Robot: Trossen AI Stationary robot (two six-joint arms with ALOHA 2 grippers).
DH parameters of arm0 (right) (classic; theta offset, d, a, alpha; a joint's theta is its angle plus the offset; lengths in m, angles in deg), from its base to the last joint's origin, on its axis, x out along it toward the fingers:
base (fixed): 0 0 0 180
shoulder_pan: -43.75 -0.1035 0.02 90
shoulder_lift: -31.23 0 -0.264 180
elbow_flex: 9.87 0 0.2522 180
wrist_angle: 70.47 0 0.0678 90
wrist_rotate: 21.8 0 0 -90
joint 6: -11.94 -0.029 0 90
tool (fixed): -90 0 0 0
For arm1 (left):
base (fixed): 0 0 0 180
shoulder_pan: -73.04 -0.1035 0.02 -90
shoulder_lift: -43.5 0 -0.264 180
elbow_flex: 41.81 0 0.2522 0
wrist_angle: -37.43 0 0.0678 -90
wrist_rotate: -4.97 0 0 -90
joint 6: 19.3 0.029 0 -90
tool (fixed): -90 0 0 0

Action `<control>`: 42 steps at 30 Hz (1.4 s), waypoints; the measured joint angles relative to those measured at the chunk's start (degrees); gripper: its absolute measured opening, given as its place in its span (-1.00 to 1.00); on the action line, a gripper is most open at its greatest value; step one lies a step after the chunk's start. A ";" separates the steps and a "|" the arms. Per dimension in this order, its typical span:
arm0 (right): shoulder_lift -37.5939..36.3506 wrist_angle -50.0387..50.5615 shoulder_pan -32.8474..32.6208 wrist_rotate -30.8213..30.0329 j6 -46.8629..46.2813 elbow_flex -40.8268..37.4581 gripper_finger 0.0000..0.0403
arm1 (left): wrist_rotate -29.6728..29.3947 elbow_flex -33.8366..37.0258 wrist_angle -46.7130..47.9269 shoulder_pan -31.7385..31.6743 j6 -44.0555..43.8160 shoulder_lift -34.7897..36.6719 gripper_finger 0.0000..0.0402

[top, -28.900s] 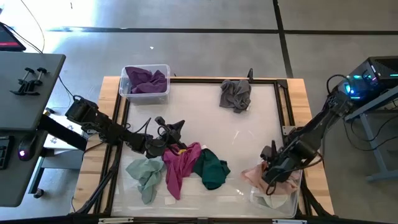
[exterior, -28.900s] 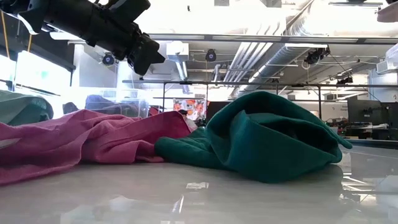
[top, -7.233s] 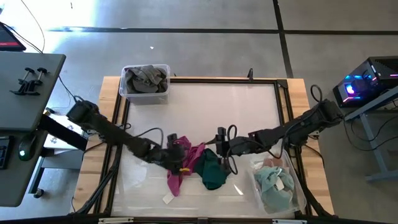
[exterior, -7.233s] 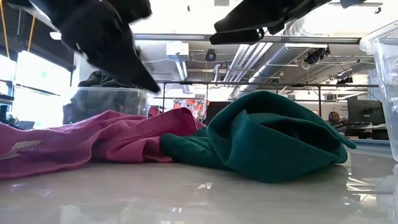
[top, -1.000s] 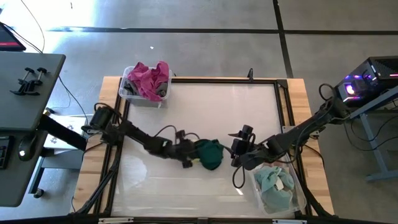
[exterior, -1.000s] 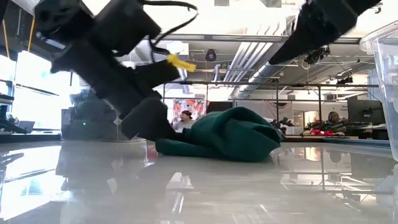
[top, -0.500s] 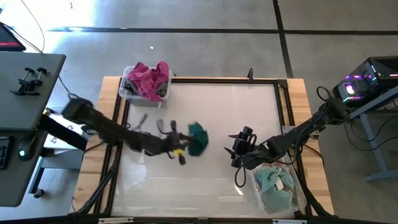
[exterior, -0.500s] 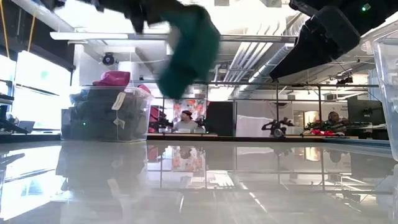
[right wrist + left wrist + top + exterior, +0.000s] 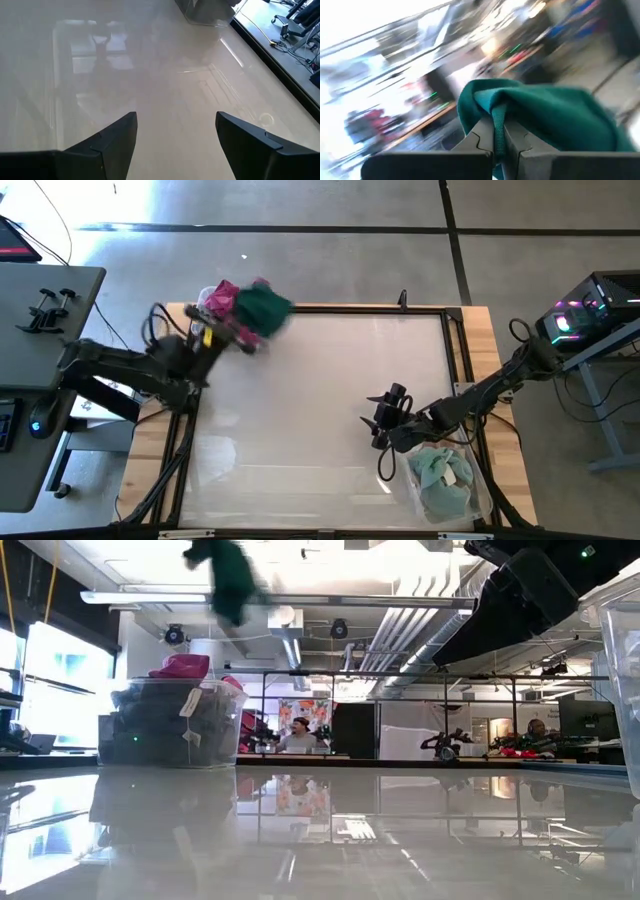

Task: Sort microfiber towel by color & place in baskets
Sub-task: Put the dark green towel into the top transparent bin

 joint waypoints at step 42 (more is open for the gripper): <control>0.00 -2.47 0.02 0.02 2.03 0.00 0.32 | 57.25 -0.09 44.52 -55.31 -43.54 -21.19 -0.72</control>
